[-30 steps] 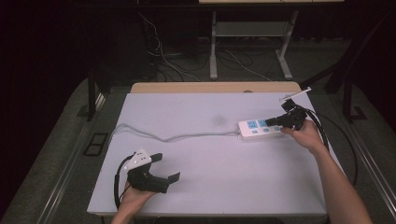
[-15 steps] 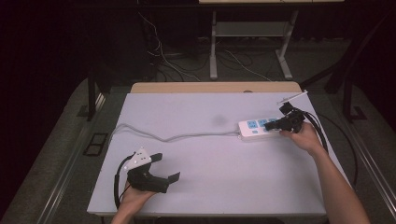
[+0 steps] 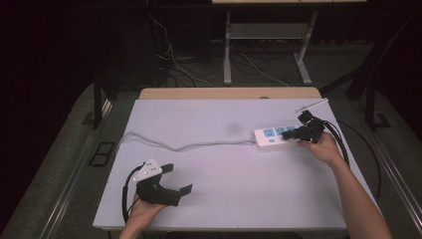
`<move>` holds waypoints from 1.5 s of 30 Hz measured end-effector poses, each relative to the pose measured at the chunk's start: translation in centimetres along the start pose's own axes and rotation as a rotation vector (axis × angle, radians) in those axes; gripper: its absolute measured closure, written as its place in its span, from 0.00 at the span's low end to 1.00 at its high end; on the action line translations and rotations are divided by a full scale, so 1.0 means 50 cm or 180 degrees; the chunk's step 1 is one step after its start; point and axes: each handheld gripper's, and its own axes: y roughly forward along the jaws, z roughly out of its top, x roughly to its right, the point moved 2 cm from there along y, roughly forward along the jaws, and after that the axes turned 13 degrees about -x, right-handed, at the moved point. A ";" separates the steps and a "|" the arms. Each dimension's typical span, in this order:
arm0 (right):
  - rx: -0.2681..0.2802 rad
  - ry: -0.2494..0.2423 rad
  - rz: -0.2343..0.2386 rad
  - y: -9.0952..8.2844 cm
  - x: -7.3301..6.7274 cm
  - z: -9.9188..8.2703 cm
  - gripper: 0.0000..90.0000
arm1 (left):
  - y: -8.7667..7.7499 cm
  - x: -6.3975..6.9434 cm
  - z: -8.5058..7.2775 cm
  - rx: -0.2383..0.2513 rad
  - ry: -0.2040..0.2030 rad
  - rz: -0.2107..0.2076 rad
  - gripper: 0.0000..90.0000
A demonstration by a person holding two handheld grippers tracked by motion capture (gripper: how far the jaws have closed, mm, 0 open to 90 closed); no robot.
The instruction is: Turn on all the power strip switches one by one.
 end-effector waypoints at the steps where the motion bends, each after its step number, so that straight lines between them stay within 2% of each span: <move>1: 0.0015 0.0006 -0.0001 0.001 0.000 0.000 1.00 | 0.000 0.000 0.000 -0.0001 0.0005 -0.0001 0.00; 6: 0.0050 0.0042 0.0005 0.004 -0.001 -0.001 1.00 | 0.001 0.002 0.000 -0.0011 0.0012 -0.0001 0.00; 12: 0.0043 0.0007 -0.0049 0.006 -0.004 -0.001 1.00 | 0.002 0.002 -0.001 -0.0011 0.0009 -0.0003 0.00; 16: 0.0025 0.0102 -0.0041 0.008 -0.005 0.000 1.00 | 0.000 0.002 -0.001 -0.0006 0.0005 0.0007 0.00; 27: 0.0019 -0.0059 -0.0166 0.007 -0.012 0.000 1.00 | -0.003 0.000 -0.002 0.0006 -0.0014 0.0019 0.00; 36: 0.0024 0.0015 -0.0087 0.004 -0.009 0.002 1.00 | -0.004 -0.004 -0.002 0.0022 -0.0036 0.0027 0.00; 45: 0.0018 -0.0004 -0.0066 -0.005 -0.009 0.002 1.00 | -0.003 -0.004 -0.002 0.0020 -0.0036 0.0024 0.00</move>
